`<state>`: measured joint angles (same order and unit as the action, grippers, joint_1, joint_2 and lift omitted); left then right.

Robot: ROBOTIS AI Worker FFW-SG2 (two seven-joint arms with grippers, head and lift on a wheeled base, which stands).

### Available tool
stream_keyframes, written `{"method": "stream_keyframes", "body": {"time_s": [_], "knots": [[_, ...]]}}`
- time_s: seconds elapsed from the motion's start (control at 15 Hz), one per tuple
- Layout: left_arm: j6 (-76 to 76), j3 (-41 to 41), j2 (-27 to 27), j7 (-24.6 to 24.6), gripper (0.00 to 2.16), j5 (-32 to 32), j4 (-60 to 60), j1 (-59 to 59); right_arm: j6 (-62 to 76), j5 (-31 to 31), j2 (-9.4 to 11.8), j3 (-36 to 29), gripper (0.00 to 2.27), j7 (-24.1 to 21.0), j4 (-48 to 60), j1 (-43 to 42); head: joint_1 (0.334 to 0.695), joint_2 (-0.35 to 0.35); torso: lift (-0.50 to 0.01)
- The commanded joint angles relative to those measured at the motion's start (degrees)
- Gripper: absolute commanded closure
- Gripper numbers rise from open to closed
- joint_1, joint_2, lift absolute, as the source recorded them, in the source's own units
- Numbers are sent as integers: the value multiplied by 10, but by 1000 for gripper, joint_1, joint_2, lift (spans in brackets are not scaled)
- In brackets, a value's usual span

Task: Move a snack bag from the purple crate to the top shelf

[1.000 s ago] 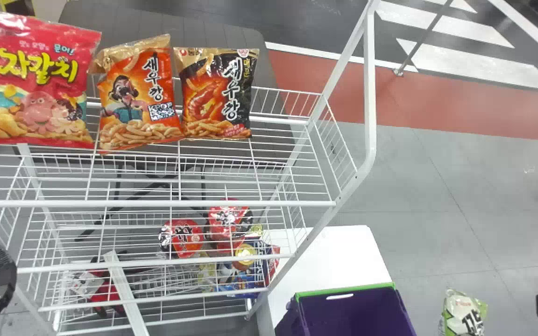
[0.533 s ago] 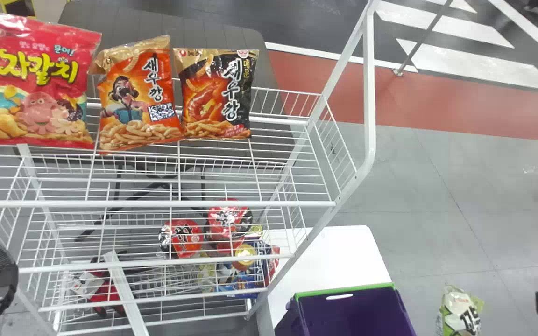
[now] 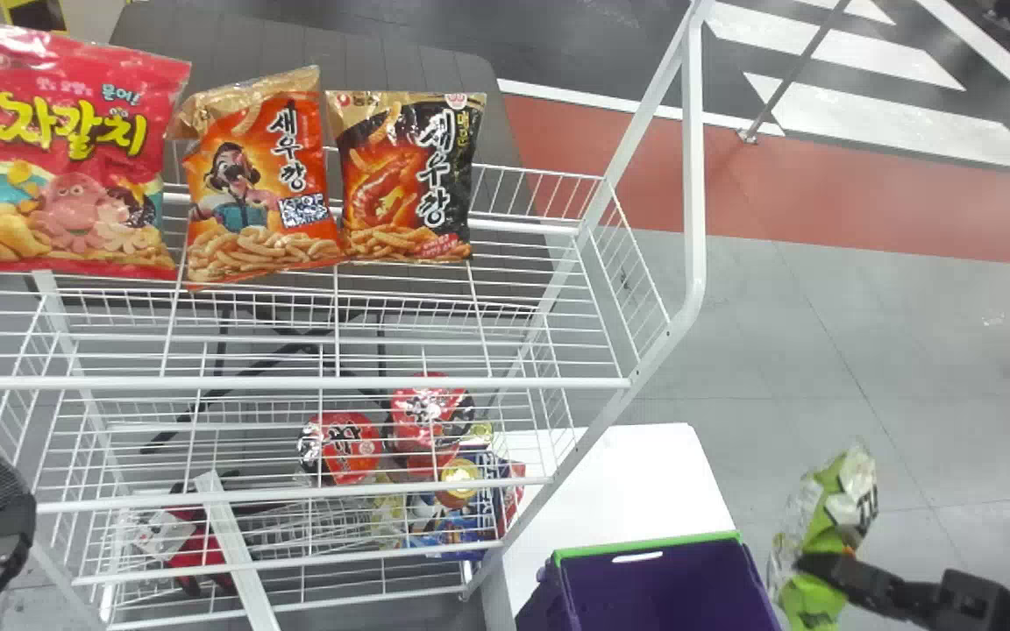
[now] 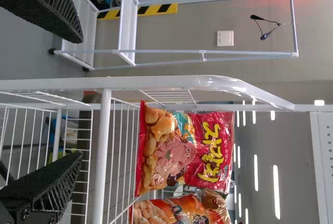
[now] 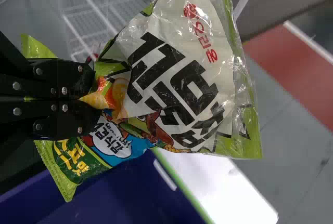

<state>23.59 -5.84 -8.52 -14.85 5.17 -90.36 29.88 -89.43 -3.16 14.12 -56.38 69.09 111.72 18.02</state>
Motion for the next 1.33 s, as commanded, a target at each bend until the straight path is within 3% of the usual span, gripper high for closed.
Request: {"method": "stream_keyframes", "body": {"time_s": [0.0,0.13,0.27,0.67,0.8,1.0,1.27], "knots": [[0,0,0,0,12,0,0,0,-7,24,-37,-8,2064,22,81,0,695,-350,2],[2,0,0,0,12,1,1,0,-7,38,-66,5,2061,33,153,0,695,-350,2],[5,1,1,0,12,2,4,0,-7,44,-76,36,2057,33,196,0,695,-337,2],[16,4,1,-3,12,5,16,-2,-7,22,-132,137,2061,20,322,-5,695,-162,2],[16,3,2,-3,12,4,19,-5,-7,17,-137,182,2061,-17,353,-5,695,-112,2],[16,0,3,-3,12,3,25,-10,-7,15,-138,267,2057,-110,376,-15,695,-48,2],[25,0,3,-3,12,5,30,-11,-7,-10,-138,341,2061,-180,321,-98,695,9,2]]}}
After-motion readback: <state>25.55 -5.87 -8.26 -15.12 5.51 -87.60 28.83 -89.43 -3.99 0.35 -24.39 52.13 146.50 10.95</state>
